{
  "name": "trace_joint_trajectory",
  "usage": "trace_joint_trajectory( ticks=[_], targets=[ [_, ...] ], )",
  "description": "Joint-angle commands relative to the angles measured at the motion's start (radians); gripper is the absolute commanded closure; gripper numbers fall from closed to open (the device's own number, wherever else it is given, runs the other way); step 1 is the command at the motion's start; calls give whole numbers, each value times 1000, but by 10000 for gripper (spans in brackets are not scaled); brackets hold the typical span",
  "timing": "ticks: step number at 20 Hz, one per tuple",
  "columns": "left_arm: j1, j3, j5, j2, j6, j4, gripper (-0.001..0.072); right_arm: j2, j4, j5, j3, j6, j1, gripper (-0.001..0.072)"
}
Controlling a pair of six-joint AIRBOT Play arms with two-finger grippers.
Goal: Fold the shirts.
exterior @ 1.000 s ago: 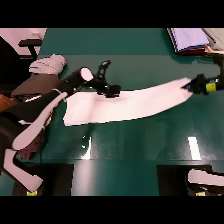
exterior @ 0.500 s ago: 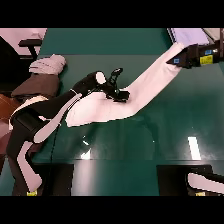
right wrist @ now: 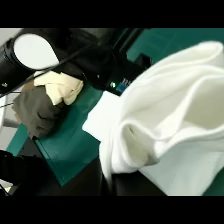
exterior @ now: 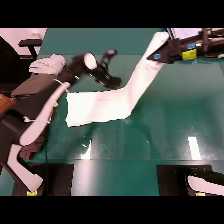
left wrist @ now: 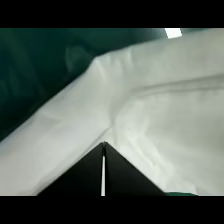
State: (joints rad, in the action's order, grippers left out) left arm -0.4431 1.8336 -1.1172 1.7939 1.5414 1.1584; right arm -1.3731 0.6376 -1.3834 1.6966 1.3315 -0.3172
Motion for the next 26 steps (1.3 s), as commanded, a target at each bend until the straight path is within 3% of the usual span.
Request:
trace_joint_trajectory(
  ticks=[1, 5, 6, 7, 9, 10, 13, 16, 20, 21, 22, 26],
  targets=[
    [147, 65, -112, -142, 1, 70, 684, -60, -57, 101, 5, -32, -150, 698],
    [332, 71, -132, -349, -4, 101, 684, -238, -109, 296, 6, -101, -375, 668],
    [367, 71, -132, -388, -4, 113, 684, -292, -115, 342, 18, -127, -420, 566],
    [398, 71, -133, -424, -4, 123, 684, -342, -112, 352, 51, -167, -454, 538],
    [443, 71, -140, -469, -3, 125, 683, -433, -111, 344, 139, -196, -497, 302],
    [457, 71, -154, -481, -3, 125, 683, -468, -111, 304, 186, -196, -499, 270],
    [465, 71, -209, -487, -3, 125, 684, -497, -56, 123, 254, -167, -438, 280],
    [465, 71, -217, -487, -3, 121, 683, -423, 109, 28, 154, -145, -312, 283],
    [463, 69, -228, -487, -4, 111, 684, -264, 268, 97, -181, -22, -93, 280],
    [463, 68, -226, -487, -4, 98, 683, -233, 262, 154, -276, -2, -42, 216],
    [463, 62, -221, -487, -4, 83, 684, -219, 229, 202, -351, -1, -5, 84],
    [463, 62, -222, -476, -4, 68, 684, -283, 59, 258, -476, -33, 27, 79]
  ],
)
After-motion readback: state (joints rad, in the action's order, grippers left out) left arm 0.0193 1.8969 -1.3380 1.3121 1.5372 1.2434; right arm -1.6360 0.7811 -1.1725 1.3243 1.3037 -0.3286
